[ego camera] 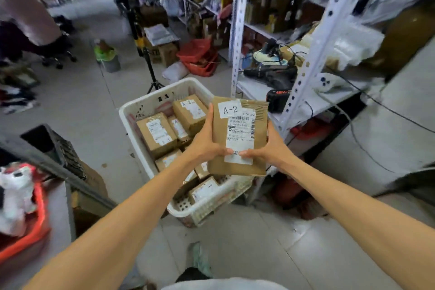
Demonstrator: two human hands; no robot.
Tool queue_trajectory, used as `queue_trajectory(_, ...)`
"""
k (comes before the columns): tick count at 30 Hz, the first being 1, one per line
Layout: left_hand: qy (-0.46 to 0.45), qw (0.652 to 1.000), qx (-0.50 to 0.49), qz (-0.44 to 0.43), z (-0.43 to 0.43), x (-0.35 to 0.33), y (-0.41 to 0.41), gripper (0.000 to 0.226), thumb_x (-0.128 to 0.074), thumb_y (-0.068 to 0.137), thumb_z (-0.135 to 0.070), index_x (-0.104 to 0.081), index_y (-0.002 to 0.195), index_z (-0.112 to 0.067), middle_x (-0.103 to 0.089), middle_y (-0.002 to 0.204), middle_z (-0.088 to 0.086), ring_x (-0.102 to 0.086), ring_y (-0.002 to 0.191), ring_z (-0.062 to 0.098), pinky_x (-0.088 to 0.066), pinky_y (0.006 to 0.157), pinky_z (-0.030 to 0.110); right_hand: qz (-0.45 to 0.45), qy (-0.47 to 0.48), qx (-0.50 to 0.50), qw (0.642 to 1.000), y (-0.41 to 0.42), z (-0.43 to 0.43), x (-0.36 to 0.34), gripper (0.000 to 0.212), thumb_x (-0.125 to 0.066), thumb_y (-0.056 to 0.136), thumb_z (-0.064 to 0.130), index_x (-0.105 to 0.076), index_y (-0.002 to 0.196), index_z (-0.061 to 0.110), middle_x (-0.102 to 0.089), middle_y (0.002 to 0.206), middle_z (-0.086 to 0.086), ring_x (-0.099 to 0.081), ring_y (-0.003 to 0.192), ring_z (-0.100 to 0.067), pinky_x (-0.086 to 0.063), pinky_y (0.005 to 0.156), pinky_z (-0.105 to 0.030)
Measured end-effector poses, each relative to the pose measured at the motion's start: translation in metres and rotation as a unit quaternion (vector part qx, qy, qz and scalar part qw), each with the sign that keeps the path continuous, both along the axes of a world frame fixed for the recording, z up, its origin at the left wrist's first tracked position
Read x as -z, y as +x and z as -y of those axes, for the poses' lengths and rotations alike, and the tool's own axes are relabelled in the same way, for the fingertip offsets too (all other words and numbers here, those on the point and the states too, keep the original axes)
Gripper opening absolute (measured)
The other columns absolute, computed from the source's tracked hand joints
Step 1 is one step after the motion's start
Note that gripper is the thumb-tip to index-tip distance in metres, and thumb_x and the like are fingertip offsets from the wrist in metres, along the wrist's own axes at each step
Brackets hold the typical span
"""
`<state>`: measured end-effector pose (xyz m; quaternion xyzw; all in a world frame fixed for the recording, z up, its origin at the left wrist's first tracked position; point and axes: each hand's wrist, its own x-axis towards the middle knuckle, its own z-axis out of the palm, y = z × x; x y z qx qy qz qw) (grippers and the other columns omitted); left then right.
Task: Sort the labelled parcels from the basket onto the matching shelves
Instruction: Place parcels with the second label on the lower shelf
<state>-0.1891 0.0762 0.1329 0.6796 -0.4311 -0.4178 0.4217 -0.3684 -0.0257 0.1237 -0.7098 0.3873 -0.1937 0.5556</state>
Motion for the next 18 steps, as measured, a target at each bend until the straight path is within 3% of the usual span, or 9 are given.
queue_trajectory(2, -0.002, 1.000, 0.027, 0.009, -0.004, 0.002, -0.033, 0.137, -0.086, 0.063, -0.012, 0.017, 0.147, -0.043, -0.024, 0.156, -0.005, -0.033, 0.138, 0.017, -0.035, 0.112, 0.045, 0.007, 0.001, 0.019, 1.000, -0.039, -0.011, 0.004, 0.125, -0.096, 0.048, 0.022, -0.022, 0.148, 0.032, -0.051, 0.138, 0.010, -0.049, 0.124, -0.007, -0.040, 0.107, -0.038)
queue_trajectory(7, -0.012, 0.995, 0.095, 0.019, 0.007, 0.007, -0.113, 0.134, -0.085, 0.065, -0.012, 0.016, 0.147, -0.045, -0.026, 0.155, -0.006, -0.035, 0.136, 0.016, -0.037, 0.110, 0.046, 0.017, 0.004, 0.082, 0.997, -0.133, -0.029, 0.004, 0.132, -0.093, 0.050, 0.016, -0.011, 0.153, 0.027, -0.047, 0.141, 0.011, -0.044, 0.127, -0.004, -0.038, 0.105, -0.023)
queue_trajectory(11, -0.025, 0.986, 0.167, 0.011, 0.036, -0.001, -0.181, 0.132, -0.083, 0.069, -0.006, 0.016, 0.149, -0.038, -0.020, 0.157, -0.006, -0.032, 0.137, 0.016, -0.036, 0.110, 0.036, 0.011, 0.003, 0.140, 0.990, -0.209, -0.028, -0.004, 0.123, -0.089, 0.061, 0.005, -0.009, 0.152, 0.023, -0.045, 0.141, 0.010, -0.044, 0.124, -0.003, -0.038, 0.088, -0.001)
queue_trajectory(13, -0.033, 0.977, 0.210, -0.004, 0.056, -0.007, -0.216, 0.130, -0.081, 0.070, -0.003, 0.015, 0.150, -0.036, -0.021, 0.156, -0.006, -0.030, 0.137, 0.014, -0.033, 0.105, 0.027, 0.009, -0.003, 0.177, 0.984, -0.247, -0.024, -0.011, 0.121, -0.090, 0.059, 0.006, -0.013, 0.151, 0.024, -0.047, 0.140, 0.009, -0.046, 0.124, -0.003, -0.040, 0.095, -0.007)
queue_trajectory(15, -0.037, 0.965, 0.258, -0.010, 0.079, -0.014, -0.251, 0.129, -0.081, 0.070, -0.001, 0.014, 0.149, -0.038, -0.026, 0.154, -0.007, -0.031, 0.136, 0.011, -0.031, 0.106, 0.026, 0.009, -0.003, 0.216, 0.976, -0.285, -0.023, -0.020, 0.129, -0.093, 0.051, 0.010, -0.014, 0.151, 0.027, -0.050, 0.139, 0.009, -0.047, 0.126, -0.004, -0.040, 0.106, -0.025)
queue_trajectory(16, -0.042, 0.957, 0.285, -0.009, 0.092, -0.018, -0.269, 0.128, -0.081, 0.069, -0.001, 0.012, 0.149, -0.039, -0.028, 0.152, -0.009, -0.031, 0.136, 0.010, -0.030, 0.109, 0.028, 0.008, -0.003, 0.240, 0.971, -0.304, -0.023, -0.025, 0.133, -0.093, 0.048, 0.008, -0.012, 0.152, 0.029, -0.050, 0.139, 0.010, -0.047, 0.126, -0.004, -0.040, 0.108, -0.028)
queue_trajectory(18, -0.055, 0.938, 0.342, -0.016, 0.117, -0.027, -0.308, 0.127, -0.081, 0.069, 0.000, 0.009, 0.151, -0.036, -0.030, 0.149, -0.013, -0.031, 0.138, 0.011, -0.030, 0.112, 0.029, 0.009, -0.010, 0.295, 0.955, -0.340, -0.024, -0.035, 0.135, -0.089, 0.053, -0.004, -0.005, 0.153, 0.029, -0.049, 0.137, 0.011, -0.048, 0.122, 0.001, -0.042, 0.103, -0.020)
